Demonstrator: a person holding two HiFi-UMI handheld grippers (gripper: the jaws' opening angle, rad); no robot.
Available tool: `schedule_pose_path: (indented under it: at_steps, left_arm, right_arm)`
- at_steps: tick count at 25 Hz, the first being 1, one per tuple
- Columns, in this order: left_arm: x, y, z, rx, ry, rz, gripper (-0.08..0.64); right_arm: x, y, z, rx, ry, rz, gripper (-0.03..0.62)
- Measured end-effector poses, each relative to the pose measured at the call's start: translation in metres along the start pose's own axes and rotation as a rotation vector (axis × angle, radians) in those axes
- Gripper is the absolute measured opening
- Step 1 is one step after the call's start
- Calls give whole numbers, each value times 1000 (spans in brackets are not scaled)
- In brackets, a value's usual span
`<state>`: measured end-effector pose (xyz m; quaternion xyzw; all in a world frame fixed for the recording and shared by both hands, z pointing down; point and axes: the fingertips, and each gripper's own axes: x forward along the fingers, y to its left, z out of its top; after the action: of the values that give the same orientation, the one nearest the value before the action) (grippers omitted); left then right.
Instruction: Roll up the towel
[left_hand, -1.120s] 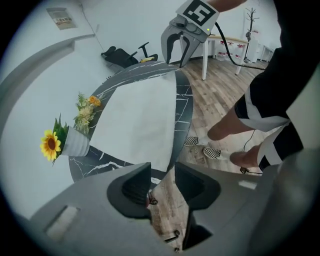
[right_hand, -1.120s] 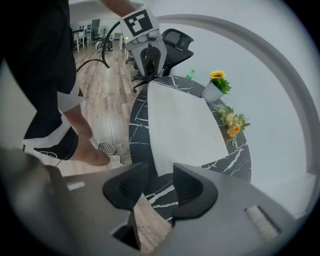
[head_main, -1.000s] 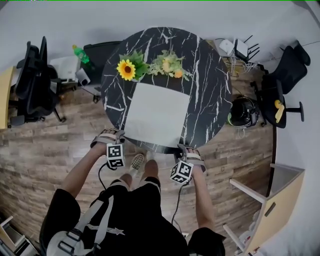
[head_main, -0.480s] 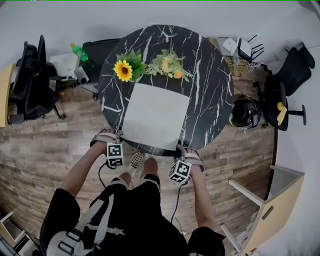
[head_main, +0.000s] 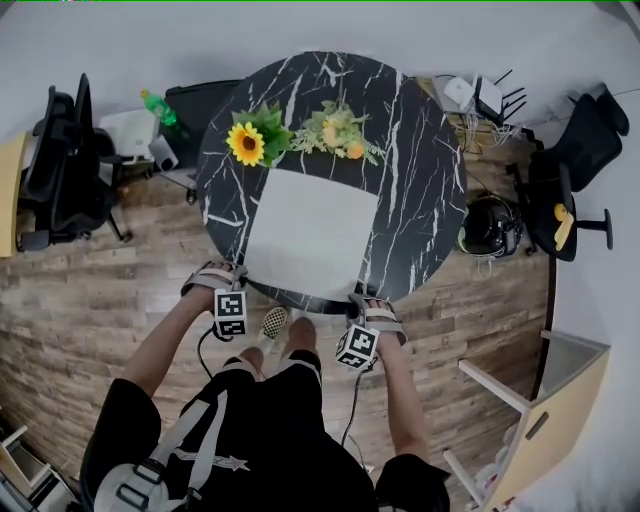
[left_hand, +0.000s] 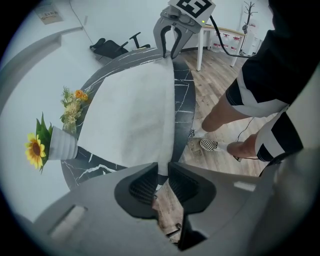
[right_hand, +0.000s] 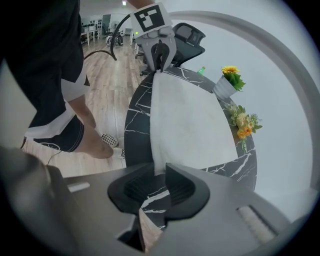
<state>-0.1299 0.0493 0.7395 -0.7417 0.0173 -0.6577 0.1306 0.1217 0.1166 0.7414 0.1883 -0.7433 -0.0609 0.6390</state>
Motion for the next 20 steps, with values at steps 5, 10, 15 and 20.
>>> schedule_pose_path:
  at_steps: [5, 10, 15, 20]
  left_arm:
    - [-1, -1, 1, 3, -14, 4, 60]
    - [-1, -2, 0, -4, -16, -3, 43]
    - [-3, -6, 1, -25, -30, -29, 32]
    - [-11, -15, 1, -22, -36, -66, 29]
  right_arm:
    - [-1, -1, 1, -8, 2, -18, 33]
    - [-2, 0, 1, 12, -7, -23, 27]
    - [-7, 3, 1, 38, -16, -32, 26]
    - [-18, 11, 4, 55, -27, -15, 25]
